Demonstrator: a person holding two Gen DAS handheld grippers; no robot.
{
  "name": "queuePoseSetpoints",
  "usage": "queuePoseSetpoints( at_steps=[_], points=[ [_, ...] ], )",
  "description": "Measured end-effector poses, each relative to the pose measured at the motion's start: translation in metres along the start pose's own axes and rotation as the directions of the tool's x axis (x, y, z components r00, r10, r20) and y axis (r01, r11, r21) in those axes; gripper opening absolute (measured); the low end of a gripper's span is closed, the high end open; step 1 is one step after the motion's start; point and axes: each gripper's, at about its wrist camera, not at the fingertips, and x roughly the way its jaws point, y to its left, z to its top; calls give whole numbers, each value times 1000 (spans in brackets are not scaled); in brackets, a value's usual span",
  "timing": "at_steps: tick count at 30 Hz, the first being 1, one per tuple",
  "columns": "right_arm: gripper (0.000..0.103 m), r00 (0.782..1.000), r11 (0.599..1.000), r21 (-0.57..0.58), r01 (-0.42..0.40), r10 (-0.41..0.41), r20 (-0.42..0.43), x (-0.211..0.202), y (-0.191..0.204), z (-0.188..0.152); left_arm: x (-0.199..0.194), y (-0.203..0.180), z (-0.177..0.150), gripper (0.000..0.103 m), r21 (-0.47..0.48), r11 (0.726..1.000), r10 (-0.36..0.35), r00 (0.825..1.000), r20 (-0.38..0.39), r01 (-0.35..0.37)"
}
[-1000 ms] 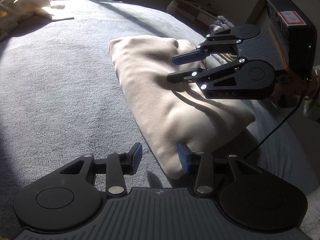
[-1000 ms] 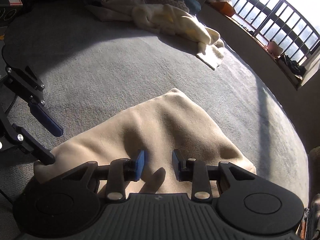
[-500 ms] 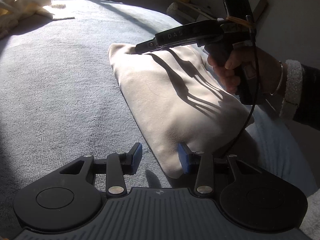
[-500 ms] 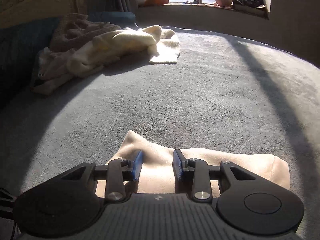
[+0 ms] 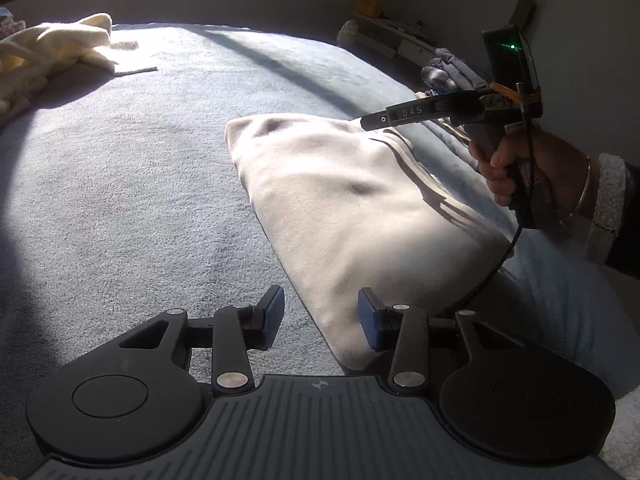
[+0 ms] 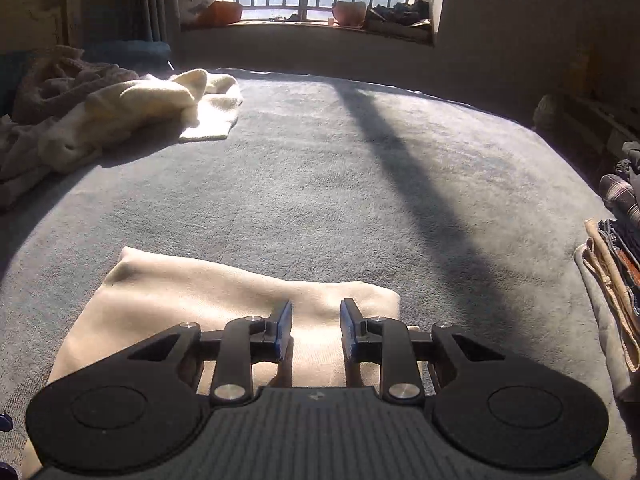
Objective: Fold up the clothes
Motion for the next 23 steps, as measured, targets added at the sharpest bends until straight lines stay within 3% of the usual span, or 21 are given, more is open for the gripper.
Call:
queuePoseSetpoints(
  at_steps=[3,6,9,11,14,15,20,23],
  points=[
    [27,999,1000,-16,3,-3,39,-35,-9,-4,-11,0,15,41,7,1000,18,997,75,-18],
    [28,998,999,-17,-32,33,50,-65,-15,-17,-1,-8,30,42,43,999,2,997,77,-5],
    [28,996,996,-28,-84,84,10,-74,-11,-37,22,-23,38,42,68,997,-23,999,40,20],
    [28,994,993,-78,-92,87,-58,-64,-3,-55,45,-30,36,42,71,997,-18,999,-29,20],
    [28,991,983,-171,-61,39,-132,-45,11,-81,65,-44,28,42,120,991,60,995,-83,-50],
    [28,992,984,-167,-64,45,-118,-47,13,-83,66,-47,29,43,131,989,78,993,-90,-66],
    [29,984,974,-140,-176,170,-57,-85,4,-66,68,-54,36,44,125,985,136,981,-135,-119],
    [29,962,954,-122,-274,272,-32,-107,-1,-61,69,-56,37,44,110,984,159,976,-152,-143]
  ],
)
